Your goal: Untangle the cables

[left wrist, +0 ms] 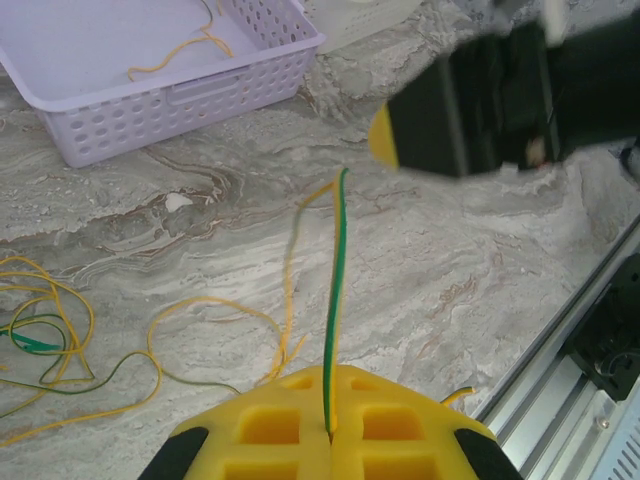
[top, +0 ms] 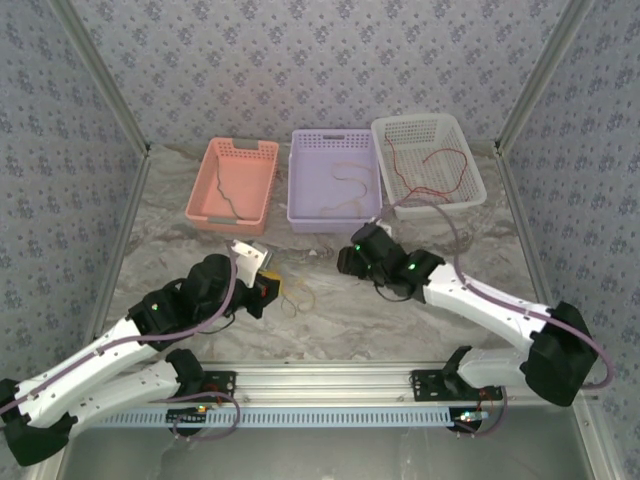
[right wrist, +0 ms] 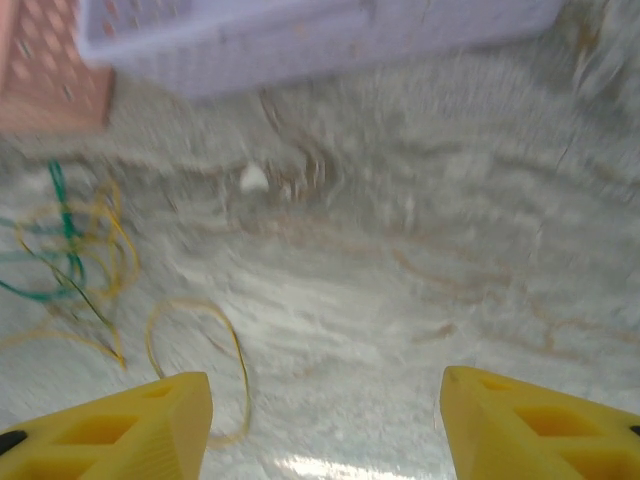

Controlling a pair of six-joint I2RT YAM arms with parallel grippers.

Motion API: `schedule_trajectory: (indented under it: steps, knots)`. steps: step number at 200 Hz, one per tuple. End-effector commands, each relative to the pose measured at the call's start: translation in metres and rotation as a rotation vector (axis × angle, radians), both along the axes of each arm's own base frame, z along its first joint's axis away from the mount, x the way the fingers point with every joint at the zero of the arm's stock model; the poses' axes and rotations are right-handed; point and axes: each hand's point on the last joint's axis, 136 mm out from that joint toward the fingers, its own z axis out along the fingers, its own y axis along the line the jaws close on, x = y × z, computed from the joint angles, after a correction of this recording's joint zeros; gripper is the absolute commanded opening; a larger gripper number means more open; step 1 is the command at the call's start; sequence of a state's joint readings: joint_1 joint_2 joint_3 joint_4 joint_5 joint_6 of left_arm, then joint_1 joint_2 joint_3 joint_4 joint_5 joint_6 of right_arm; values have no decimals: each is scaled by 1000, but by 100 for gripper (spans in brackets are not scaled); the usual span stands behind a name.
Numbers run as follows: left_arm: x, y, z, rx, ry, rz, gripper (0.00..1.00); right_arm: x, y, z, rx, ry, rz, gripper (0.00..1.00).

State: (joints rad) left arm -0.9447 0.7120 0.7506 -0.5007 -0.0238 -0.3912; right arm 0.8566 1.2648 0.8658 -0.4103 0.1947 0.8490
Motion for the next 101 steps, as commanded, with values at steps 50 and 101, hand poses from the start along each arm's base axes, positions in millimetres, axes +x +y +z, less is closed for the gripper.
schedule_trajectory:
  steps: [50,101]
  knots:
    - [6,8,7,14,-24,41,0,-18,45,-33,-19,9,147,63]
    - [4,11,3,9,-13,47,0,-32,77,-25,147,-20,98,58]
